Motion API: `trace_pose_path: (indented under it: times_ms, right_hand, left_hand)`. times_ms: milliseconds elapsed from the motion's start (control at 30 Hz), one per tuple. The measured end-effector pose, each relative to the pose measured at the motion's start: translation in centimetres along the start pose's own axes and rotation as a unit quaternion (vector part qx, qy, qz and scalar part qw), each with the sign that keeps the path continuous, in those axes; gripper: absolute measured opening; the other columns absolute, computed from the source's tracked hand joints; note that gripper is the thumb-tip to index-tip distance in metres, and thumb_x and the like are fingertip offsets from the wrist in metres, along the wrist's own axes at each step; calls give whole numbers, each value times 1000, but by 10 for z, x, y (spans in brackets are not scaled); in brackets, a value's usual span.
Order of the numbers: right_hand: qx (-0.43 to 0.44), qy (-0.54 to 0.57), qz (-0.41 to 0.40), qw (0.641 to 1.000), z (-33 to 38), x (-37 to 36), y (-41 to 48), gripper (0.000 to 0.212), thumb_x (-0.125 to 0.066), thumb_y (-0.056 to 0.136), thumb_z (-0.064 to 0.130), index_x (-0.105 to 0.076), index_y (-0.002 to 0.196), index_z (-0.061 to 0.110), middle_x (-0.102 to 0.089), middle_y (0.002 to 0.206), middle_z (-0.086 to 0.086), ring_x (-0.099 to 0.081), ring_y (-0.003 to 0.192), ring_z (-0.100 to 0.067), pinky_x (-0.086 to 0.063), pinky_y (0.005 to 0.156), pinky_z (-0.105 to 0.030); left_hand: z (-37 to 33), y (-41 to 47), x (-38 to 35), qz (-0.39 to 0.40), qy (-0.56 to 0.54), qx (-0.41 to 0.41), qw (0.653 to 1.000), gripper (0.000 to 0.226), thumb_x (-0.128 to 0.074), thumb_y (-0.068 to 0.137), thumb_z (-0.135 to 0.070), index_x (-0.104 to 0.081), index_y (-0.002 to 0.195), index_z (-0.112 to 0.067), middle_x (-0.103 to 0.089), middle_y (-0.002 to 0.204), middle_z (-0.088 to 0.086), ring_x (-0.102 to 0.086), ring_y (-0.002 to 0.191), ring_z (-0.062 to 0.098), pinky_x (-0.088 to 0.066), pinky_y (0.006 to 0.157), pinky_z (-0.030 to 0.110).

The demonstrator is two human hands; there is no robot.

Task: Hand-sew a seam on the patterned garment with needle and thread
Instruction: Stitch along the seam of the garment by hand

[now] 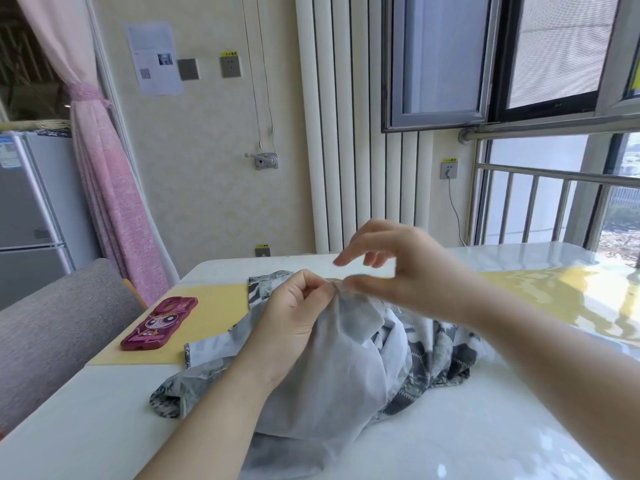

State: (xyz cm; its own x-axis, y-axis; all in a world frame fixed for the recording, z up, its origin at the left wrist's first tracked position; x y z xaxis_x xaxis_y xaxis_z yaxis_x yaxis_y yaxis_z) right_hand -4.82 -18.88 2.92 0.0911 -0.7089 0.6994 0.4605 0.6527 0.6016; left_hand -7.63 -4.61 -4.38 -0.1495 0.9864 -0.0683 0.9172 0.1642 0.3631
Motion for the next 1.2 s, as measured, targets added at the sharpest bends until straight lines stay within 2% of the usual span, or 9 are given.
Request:
trace_pose_path:
  times_ms: [200, 300, 467, 533, 600, 700, 900, 1100, 1200]
  right_hand:
    - [20, -15, -39, 999, 1, -21, -1, 6, -70, 84, 17, -71, 82, 22, -64, 84, 11, -54, 81, -1, -43, 72, -11]
    - [-35, 157, -47, 986, 5, -19, -3, 9, -60, 91, 9, -61, 82, 9, -72, 80, 3, -66, 81, -3, -51, 78, -17]
    - [-205, 519, 16, 830, 9, -22, -9, 14, -45, 96, 10, -45, 83, 7, -39, 53, -3, -40, 45, -14, -45, 50, -24]
    - [-287, 467, 139, 825, 3, -29, -21, 18, -46, 98, 14, -46, 80, 11, -26, 55, 2, -23, 46, -11, -31, 44, -20]
    - [-312, 306, 190, 879, -12, -30, -31, 14, -50, 98, 20, -52, 85, 14, -31, 52, 6, -26, 46, -11, -30, 45, -20]
    - [-241, 54, 116, 962, -21, -20, -27, 9, -60, 90, 32, -59, 94, 25, -42, 47, 12, -37, 45, -9, -33, 48, -21]
    - [-181, -112, 149, 966, -21, -16, -26, 11, -68, 84, 33, -68, 75, 25, -39, 49, 9, -42, 40, 2, -30, 42, -13]
    - [-124, 267, 22, 955, -7, 2, -19, 31, -52, 92, 40, -69, 71, 23, -32, 47, 12, -27, 45, -12, -33, 52, -35]
    - [-83, 478, -50, 873, 8, 2, -8, 29, -47, 94, 25, -59, 71, 12, -23, 46, 15, -20, 39, -4, -42, 95, -61]
  left_hand:
    - [-2, -1, 0, -1, -8, -4, 1000, 17, -73, 75, -38, -65, 72, -23, -58, 86, 10, -47, 87, 20, -35, 82, 34]
    - [-1, 2, 5, -13, 5, 19, 1000, 17, -68, 79, -38, -63, 67, -28, -56, 82, 9, -46, 82, 19, -34, 76, 34]
    - [7, 13, 17, -118, -51, 45, 991, 19, -55, 93, -12, -61, 76, -14, -61, 83, 14, -53, 84, 24, -42, 79, 36]
    - [6, 15, 21, -145, -84, 57, 984, 15, -54, 94, -11, -58, 79, -9, -61, 84, 16, -53, 85, 26, -43, 81, 38]
    - [4, 16, 25, -163, -99, 54, 980, 15, -56, 93, -12, -57, 78, -9, -60, 81, 15, -54, 82, 26, -44, 78, 37]
    - [1, 16, 27, -174, -111, 46, 977, 15, -56, 93, -11, -58, 78, -10, -61, 78, 12, -56, 76, 23, -46, 73, 33]
    - [-3, 12, 25, -180, -111, 38, 977, 18, -55, 94, -10, -59, 77, -11, -63, 75, 9, -57, 72, 19, -47, 72, 32]
    - [0, 12, 25, -178, -100, 51, 978, 15, -55, 94, -11, -58, 79, -10, -60, 83, 13, -54, 82, 23, -45, 73, 32]
    - [4, 11, 19, -170, -106, 63, 978, 12, -55, 94, -10, -58, 82, -8, -57, 90, 17, -51, 88, 25, -43, 74, 33]
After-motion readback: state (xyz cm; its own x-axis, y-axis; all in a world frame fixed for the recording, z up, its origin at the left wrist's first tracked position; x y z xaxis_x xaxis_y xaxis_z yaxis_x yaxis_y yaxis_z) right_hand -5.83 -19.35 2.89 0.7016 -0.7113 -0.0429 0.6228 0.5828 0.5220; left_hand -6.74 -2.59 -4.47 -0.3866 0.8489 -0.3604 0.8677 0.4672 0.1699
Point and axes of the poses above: each hand's wrist, its own y-axis towards the middle knuckle, its own x-axis out of the back of the hand, z = x × y, the point moved 5 cm from there along y, towards the middle knuckle
